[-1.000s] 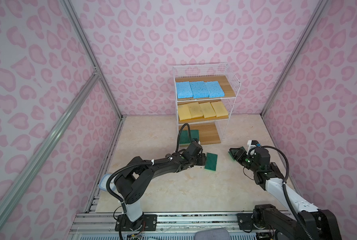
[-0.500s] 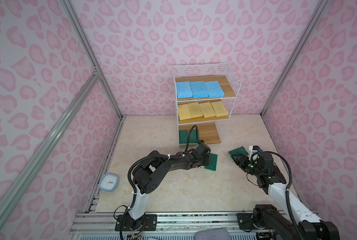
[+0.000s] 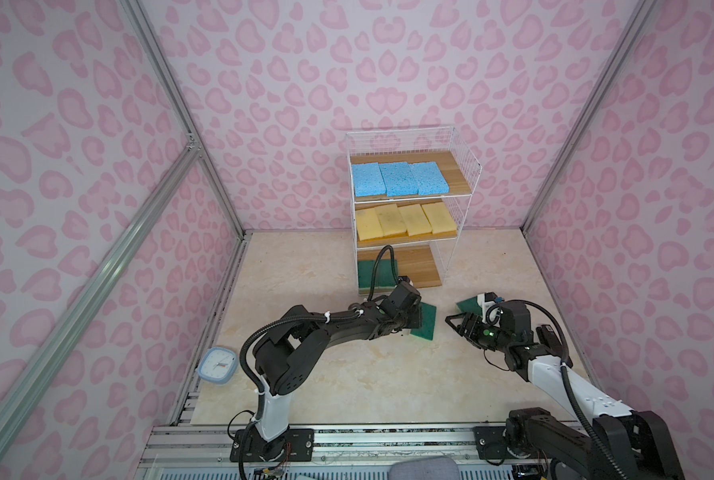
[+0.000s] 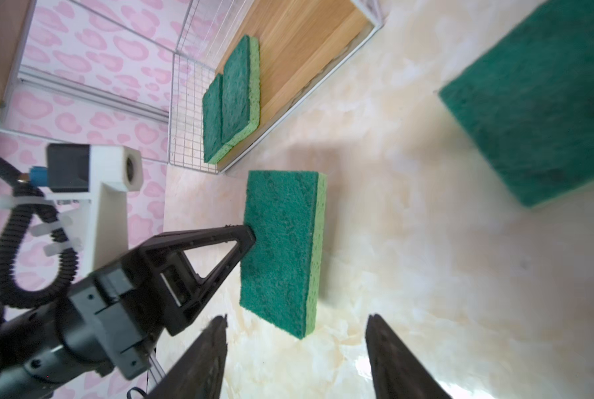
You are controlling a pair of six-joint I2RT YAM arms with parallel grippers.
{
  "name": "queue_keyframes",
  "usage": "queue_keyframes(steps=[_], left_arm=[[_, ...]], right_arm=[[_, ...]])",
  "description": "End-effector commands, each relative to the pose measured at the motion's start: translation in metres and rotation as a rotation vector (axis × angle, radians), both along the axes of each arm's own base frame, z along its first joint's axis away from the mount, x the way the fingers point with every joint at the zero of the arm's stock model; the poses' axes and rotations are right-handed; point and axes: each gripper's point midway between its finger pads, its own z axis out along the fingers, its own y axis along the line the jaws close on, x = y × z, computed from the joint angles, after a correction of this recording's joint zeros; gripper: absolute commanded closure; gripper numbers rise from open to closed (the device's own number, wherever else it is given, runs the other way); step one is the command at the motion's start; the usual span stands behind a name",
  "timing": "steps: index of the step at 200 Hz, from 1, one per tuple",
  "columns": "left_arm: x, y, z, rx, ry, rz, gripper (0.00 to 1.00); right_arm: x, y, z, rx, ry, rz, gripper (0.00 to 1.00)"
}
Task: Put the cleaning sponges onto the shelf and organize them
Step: 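Grasp the green sponge with the right gripper from the left gripper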
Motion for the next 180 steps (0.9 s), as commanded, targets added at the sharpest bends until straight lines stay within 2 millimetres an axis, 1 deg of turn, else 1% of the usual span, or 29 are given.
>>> queue_keyframes(steps=[1,14,29,45,60,78,105,118,135,137,146,170,180], left_arm=[[-0.001,0.002,0.022,-0.052,-0.016,-0.014,0.96],[-0.003,0.002,0.031,-0.086,-0.007,-0.023,0.96],[-0.005,0.003,0.040,-0.135,0.006,-0.029,0.96],[-0.007,0.003,0.046,-0.176,0.022,-0.034,0.96],[-0.007,0.002,0.051,-0.214,0.037,-0.042,0.96],[-0.009,0.000,0.058,-0.264,0.046,-0.049,0.96],[-0.011,0.000,0.069,-0.313,0.053,-0.057,0.96],[-0.010,0.001,0.074,-0.342,0.055,-0.057,0.96],[-0.012,0.003,0.074,-0.349,0.064,-0.060,0.96],[-0.010,0.001,0.078,-0.364,0.050,-0.064,0.96],[-0.010,0.000,0.080,-0.380,0.048,-0.066,0.96],[-0.009,0.000,0.079,-0.405,0.054,-0.068,0.96],[-0.007,0.001,0.078,-0.406,0.054,-0.068,0.93]], right_arm=[[0.005,0.009,0.006,0.027,-0.037,0.022,0.35],[0.007,0.012,0.010,0.051,-0.051,0.026,0.35],[0.008,0.019,0.018,0.099,-0.080,0.046,0.35],[0.010,0.027,0.027,0.134,-0.107,0.071,0.39],[0.011,0.036,0.035,0.162,-0.128,0.095,0.40],[0.013,0.044,0.039,0.181,-0.133,0.115,0.41],[0.019,0.047,0.041,0.216,-0.135,0.112,0.47],[0.023,0.049,0.042,0.218,-0.137,0.114,0.52],[0.026,0.051,0.046,0.227,-0.146,0.118,0.62],[0.027,0.051,0.047,0.227,-0.147,0.118,0.63],[0.029,0.053,0.048,0.234,-0.150,0.118,0.68],[0.035,0.057,0.051,0.245,-0.152,0.123,0.82],[0.037,0.057,0.051,0.247,-0.150,0.120,0.85]])
